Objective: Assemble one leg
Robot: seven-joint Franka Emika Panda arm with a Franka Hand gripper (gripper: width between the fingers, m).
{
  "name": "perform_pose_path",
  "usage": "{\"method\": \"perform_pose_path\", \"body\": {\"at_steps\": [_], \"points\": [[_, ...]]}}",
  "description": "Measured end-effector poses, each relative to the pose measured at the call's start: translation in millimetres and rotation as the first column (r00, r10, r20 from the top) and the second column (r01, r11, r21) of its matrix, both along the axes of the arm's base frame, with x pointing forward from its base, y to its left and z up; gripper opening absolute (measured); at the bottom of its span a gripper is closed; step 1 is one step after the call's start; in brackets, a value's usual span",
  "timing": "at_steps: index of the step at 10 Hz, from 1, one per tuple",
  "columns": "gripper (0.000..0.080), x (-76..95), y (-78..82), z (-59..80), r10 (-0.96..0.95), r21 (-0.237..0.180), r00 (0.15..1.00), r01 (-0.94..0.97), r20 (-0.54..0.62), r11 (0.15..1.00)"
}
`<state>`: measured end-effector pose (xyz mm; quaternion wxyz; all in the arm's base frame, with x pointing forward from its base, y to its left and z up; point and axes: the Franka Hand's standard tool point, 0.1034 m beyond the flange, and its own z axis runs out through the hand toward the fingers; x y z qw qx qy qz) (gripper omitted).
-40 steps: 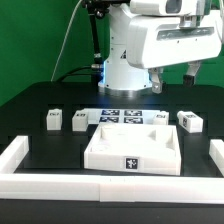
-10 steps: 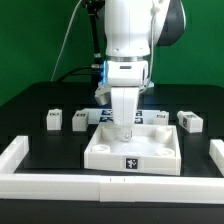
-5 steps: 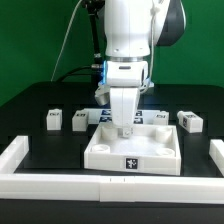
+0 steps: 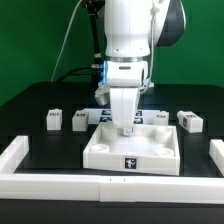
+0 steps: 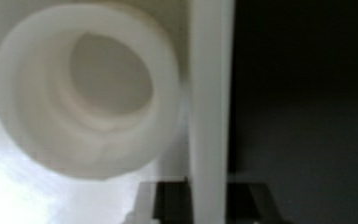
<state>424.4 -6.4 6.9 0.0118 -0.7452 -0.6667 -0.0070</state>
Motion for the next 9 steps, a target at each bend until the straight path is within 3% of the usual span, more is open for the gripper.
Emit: {"method": "perform_pose_path", "body": {"at_steps": [4, 9], "points": [[0.0058, 2.2, 2.9, -0.1, 0.013, -0.001, 1.000, -0.013, -0.002, 1.000], [0.0058, 44.7, 42.5, 0.9, 0.107, 0.015, 0.992, -0.108, 0.061, 0.994]]}}
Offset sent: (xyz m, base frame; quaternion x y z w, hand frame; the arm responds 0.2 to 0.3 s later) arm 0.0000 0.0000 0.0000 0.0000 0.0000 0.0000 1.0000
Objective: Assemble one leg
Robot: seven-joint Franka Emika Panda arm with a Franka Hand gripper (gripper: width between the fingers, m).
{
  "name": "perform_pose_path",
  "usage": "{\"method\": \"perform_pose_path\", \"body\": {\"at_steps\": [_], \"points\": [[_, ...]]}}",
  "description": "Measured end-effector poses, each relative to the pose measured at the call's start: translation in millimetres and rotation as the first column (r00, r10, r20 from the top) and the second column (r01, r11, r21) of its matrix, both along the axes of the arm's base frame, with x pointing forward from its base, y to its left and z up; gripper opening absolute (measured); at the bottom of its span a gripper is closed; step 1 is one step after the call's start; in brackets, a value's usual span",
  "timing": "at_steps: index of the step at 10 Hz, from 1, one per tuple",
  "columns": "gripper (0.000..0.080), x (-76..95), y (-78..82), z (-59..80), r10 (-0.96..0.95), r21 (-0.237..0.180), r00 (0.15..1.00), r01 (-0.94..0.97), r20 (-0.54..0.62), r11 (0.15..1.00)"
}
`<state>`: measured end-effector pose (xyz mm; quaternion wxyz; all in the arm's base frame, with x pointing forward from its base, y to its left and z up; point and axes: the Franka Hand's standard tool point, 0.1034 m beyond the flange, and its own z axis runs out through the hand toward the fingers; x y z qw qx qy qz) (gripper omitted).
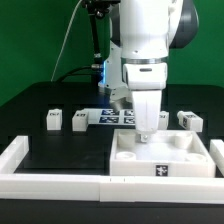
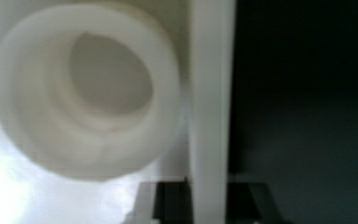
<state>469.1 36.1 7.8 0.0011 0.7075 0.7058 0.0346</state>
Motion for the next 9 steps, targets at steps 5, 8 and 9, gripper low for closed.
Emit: {"method": "perform_pose_path", "body": {"at_steps": [5, 8, 9], "points": [[0.0058, 20.1, 8.4, 0.3, -0.035, -0.004, 0.999, 0.035, -0.014, 0.999], [0.0226, 19.6, 7.2, -0.2, -0.038, -0.003, 0.999, 0.038, -0.014, 0.999], [0.0360, 19.6, 7.0, -0.2, -0.038, -0.003, 0.999, 0.038, -0.014, 0.999]]}}
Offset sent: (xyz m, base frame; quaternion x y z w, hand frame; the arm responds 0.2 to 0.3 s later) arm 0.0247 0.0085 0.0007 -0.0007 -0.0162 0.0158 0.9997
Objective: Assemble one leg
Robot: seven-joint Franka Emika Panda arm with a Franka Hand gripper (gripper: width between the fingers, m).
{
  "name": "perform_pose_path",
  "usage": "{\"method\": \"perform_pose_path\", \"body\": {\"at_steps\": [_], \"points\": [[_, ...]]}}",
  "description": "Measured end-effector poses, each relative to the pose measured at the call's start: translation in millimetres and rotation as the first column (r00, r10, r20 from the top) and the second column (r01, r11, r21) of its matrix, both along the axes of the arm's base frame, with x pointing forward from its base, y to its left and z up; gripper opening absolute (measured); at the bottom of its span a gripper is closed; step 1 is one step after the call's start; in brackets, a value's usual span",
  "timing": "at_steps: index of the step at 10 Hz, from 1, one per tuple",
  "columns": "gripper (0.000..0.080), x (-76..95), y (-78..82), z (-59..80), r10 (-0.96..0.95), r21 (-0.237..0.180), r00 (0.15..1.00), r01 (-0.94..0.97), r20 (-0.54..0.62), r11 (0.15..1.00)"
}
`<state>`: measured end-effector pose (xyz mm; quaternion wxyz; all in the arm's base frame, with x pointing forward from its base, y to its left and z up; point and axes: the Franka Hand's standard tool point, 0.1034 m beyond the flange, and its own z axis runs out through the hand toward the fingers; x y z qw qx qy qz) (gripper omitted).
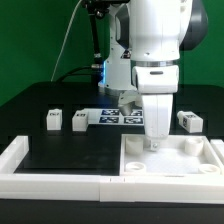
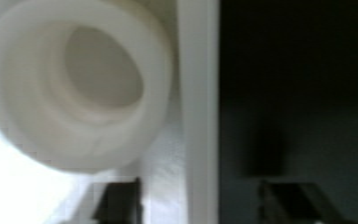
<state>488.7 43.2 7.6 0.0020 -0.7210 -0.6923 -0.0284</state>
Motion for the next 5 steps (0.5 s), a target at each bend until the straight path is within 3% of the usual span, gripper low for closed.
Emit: {"method": "perform_pose_path", "body": {"at_steps": [1, 2, 3, 5], "points": [[0.0360, 0.0, -0.2, -0.1, 0.000, 0.000, 1.000, 0.000, 0.000, 1.000], [0.0543, 0.0, -0.4, -0.1, -0.001, 0.000, 1.000, 0.001, 0.000, 1.000], [0.0616, -0.1, -0.5, -0.1, -0.001, 0.000, 1.000, 0.001, 0.000, 1.000], [0.0643, -0.1, -0.7, -0.2, -0.001, 0.000, 1.000, 0.001, 0.000, 1.000]]}}
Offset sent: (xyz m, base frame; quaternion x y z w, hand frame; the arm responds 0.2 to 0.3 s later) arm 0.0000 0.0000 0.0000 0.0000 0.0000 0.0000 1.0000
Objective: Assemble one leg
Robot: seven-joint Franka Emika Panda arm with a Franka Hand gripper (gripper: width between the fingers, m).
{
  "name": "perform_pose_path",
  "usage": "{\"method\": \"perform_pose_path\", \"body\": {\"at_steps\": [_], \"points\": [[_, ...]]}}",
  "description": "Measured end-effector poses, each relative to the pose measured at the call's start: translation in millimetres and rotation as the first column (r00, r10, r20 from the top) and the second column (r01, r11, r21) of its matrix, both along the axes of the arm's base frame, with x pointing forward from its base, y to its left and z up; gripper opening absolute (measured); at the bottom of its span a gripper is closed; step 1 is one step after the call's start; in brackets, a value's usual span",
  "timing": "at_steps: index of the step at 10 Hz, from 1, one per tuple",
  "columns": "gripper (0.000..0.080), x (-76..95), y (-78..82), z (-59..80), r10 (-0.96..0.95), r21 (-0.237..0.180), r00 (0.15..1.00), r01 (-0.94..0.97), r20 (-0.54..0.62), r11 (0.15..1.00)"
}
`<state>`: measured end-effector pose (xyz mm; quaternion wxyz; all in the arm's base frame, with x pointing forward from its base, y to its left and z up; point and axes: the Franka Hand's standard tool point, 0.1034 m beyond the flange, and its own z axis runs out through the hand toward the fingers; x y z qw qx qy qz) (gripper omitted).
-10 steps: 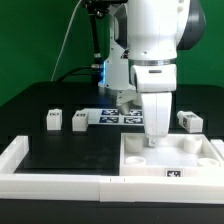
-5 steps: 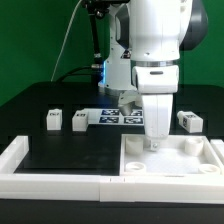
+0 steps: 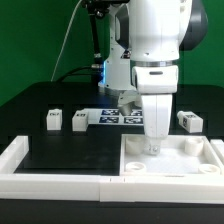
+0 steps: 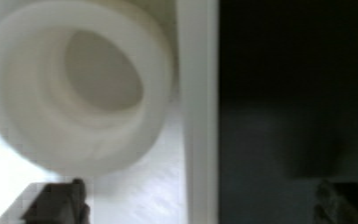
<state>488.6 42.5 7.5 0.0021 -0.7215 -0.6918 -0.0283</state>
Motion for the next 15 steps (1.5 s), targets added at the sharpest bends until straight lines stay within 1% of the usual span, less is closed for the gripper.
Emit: {"method": "perform_pose_path", "body": {"at_steps": [1, 2, 3, 4, 5, 6, 7, 8, 11, 12, 13, 14, 15], "points": [[0.0648, -0.4, -0.7, 0.1, -0.002, 0.000, 1.000, 0.002, -0.001, 1.000], [0.0648, -5.4, -4.2, 2.4, -0.031, 0.000, 0.999, 0.031, -0.005, 1.000], [0.0649, -16.5, -7.2, 11.1, -0.107, -0.003, 0.994, 0.107, -0.009, 0.994], [0.0649, -28.5, -5.3, 21.2, -0.178, -0.006, 0.984, 0.178, -0.011, 0.984], [0.0649, -39.1, -1.7, 32.3, -0.235, -0.008, 0.972, 0.235, -0.006, 0.972], [0.0649, -51.1, 8.8, 46.1, -0.324, -0.008, 0.946, 0.324, 0.003, 0.946], [0.0649, -57.3, 18.4, 53.3, -0.364, -0.013, 0.931, 0.364, 0.001, 0.931], [0.0649, -57.2, 23.6, 60.2, -0.374, -0.017, 0.927, 0.374, 0.002, 0.927], [0.0649, -57.7, 22.7, 57.8, -0.406, -0.015, 0.914, 0.406, -0.001, 0.914], [0.0649, -57.8, 23.6, 57.7, -0.523, -0.007, 0.852, 0.523, -0.008, 0.852], [0.0649, -58.7, 24.6, 56.6, -0.596, -0.003, 0.803, 0.596, -0.014, 0.803], [0.0649, -63.2, 28.5, 52.0, -0.714, 0.001, 0.700, 0.714, -0.030, 0.700], [0.0649, -65.8, 35.7, 50.8, -0.791, 0.001, 0.611, 0.792, -0.041, 0.611]]}}
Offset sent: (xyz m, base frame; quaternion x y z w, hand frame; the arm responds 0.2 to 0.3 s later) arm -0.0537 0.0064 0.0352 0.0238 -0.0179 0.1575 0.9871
